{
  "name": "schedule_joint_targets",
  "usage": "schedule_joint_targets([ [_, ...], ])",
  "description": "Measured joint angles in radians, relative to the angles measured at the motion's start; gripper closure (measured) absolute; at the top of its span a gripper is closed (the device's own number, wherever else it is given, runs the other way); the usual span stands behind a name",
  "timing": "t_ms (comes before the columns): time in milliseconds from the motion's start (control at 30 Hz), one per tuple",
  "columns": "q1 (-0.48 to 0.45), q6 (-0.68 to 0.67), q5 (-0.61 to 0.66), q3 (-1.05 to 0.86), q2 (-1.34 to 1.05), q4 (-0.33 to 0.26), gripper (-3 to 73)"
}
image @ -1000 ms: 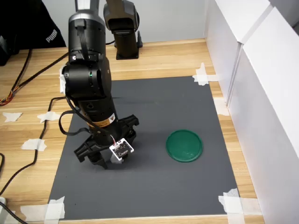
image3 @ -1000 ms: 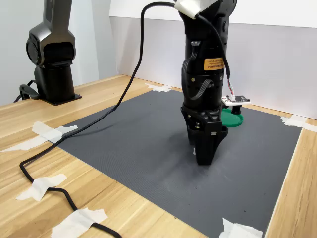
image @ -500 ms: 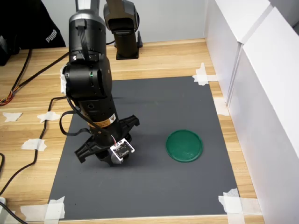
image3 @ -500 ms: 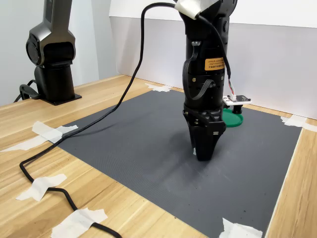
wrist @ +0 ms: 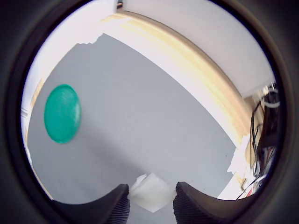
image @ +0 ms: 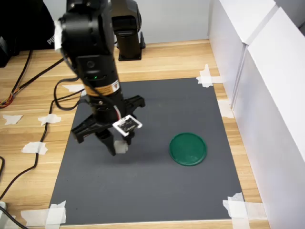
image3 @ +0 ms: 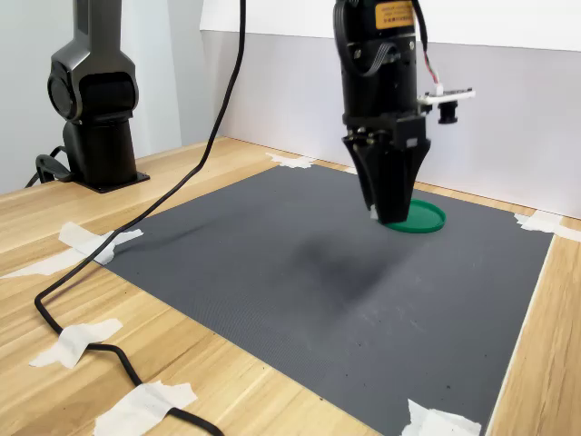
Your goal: Grasp a white terminal and put it on the green lid.
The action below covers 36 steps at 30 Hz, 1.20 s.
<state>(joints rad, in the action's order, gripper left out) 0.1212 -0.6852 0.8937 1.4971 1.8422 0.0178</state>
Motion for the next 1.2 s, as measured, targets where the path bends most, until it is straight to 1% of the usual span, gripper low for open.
schedule_joint_targets([
  [267,0.145,-0.001,0.032,0.000,-0.016,-0.007,33.0],
  [433,0.233,0.005,0.021,0.000,-0.016,-0.010,33.0],
  [567,0.281,0.022,0.009,0.000,-0.007,-0.011,33.0],
  [700,0.297,0.038,0.005,0.000,0.027,-0.018,33.0],
  [1067,0.298,0.112,0.003,0.000,0.113,-0.018,33.0],
  [1200,0.298,0.117,-0.006,0.000,0.132,0.002,33.0],
])
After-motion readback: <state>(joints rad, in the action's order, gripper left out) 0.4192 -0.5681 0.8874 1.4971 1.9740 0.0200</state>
